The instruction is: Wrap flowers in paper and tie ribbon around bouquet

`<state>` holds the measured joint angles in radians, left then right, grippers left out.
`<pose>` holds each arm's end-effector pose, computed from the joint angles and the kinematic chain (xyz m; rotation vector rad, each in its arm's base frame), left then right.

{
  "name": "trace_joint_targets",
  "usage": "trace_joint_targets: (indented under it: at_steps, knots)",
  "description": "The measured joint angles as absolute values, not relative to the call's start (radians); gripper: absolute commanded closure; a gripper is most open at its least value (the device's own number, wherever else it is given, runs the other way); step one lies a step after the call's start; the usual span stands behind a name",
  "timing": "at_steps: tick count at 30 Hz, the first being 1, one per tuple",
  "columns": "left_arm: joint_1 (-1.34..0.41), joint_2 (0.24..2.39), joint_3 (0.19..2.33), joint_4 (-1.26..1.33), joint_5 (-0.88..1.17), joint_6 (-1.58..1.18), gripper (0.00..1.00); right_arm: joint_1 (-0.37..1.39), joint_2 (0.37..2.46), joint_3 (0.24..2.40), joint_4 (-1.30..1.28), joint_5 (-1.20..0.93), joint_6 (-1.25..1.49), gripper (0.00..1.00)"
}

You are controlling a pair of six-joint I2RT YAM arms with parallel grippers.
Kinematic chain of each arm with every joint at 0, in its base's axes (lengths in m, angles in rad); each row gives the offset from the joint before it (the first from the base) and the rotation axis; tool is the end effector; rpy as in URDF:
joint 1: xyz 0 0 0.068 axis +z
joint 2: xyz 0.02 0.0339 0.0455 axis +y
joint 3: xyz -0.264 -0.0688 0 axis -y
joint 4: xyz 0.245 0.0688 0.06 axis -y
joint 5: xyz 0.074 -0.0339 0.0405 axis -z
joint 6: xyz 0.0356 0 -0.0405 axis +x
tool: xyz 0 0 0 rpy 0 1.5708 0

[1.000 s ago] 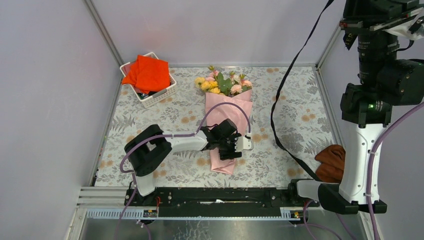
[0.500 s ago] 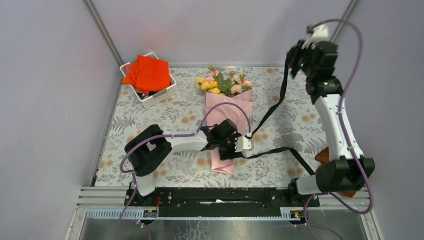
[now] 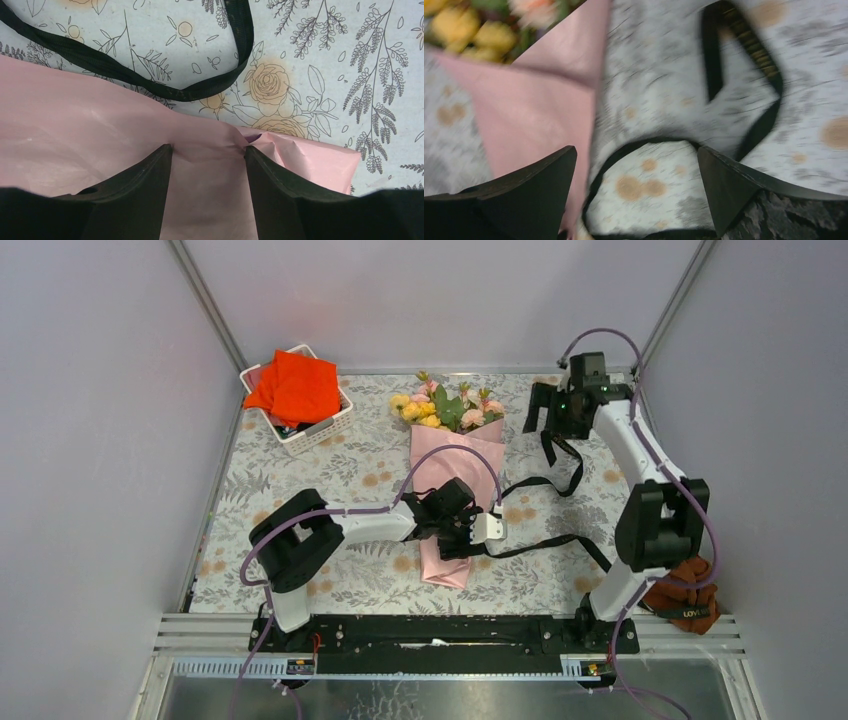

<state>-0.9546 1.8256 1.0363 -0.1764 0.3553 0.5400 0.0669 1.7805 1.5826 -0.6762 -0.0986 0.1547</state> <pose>0.1996 -0.3032 0.1490 1.8417 1.7769 -0.6131 0.3961 0.0300 0.2984 0.0637 2.4505 0.2186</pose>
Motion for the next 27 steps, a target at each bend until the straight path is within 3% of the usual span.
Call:
trace_joint_targets:
  at_steps: [5,9,16,20,22,24,27]
  knots:
    - [-0.955,1.829,1.04,-0.178,0.355,0.54,0.37,0.171,1.618,1.286,-0.518,-0.311,0.286,0.0]
    - [-0.961,1.831,1.044,-0.178,0.351,0.54,0.37,0.21,1.636,1.129,-0.402,-0.397,0.392,0.0]
    - [-0.972,1.841,1.054,-0.177,0.34,0.54,0.37,0.22,1.803,1.146,-0.269,-0.467,0.443,0.0]
    - [-0.976,1.847,1.061,-0.176,0.333,0.54,0.37,0.237,1.897,1.173,-0.218,-0.493,0.447,0.06]
    - [-0.977,1.848,1.063,-0.176,0.333,0.54,0.37,0.243,1.932,1.192,-0.197,-0.521,0.455,0.14]
    - [-0.978,1.849,1.064,-0.176,0.333,0.54,0.37,0.247,1.965,1.212,-0.154,-0.547,0.466,0.3]
    - [-0.981,1.85,1.065,-0.175,0.332,0.541,0.37,0.25,2.009,1.216,-0.093,-0.601,0.49,0.68]
